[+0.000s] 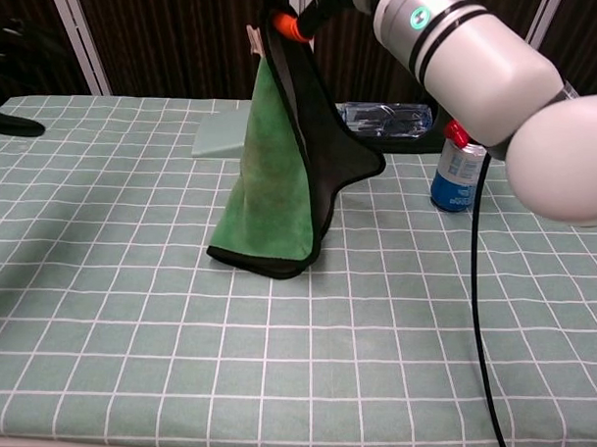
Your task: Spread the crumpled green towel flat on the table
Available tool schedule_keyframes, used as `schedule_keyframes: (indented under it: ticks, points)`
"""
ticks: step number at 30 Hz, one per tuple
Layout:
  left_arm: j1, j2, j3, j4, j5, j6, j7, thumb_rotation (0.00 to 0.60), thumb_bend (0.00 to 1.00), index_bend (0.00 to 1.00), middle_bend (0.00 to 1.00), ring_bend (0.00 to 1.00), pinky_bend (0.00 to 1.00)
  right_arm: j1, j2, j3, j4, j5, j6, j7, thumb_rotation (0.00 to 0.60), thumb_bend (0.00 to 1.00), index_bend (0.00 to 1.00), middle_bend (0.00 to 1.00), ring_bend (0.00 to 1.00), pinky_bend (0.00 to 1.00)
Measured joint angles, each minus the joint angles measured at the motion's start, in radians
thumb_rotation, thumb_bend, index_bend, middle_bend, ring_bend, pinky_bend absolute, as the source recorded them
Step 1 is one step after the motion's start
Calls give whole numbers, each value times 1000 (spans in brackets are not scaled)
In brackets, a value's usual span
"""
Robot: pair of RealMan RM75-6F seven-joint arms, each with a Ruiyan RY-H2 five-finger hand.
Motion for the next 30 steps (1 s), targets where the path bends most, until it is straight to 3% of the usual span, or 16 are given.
schedule_keyframes:
  ticks: [12,19,26,27,30]
  points:
    - [-110,-104,-20,57,-150,-119,69,600,22,344,165,173,201,135,-77,68,-3,74,119,-280,600,371,884,288,48,0]
    - [-141,-166,-13,119,-259,-156,147,600,0,343,165,173,205,242,-185,67,90,99,151,-394,600,371,875,285,49,0]
    - [-164,-223,-9,161,-385,-174,242,596,0,343,165,173,210,302,-272,65,196,125,154,-425,600,370,871,284,48,0]
    - [-167,-227,-10,162,-398,-178,245,584,0,342,165,173,211,308,-281,66,210,128,154,-426,600,371,869,284,48,0]
    - [-173,-231,-12,159,-426,-207,245,473,0,336,164,173,211,329,-307,74,257,141,148,-425,600,371,864,281,48,0]
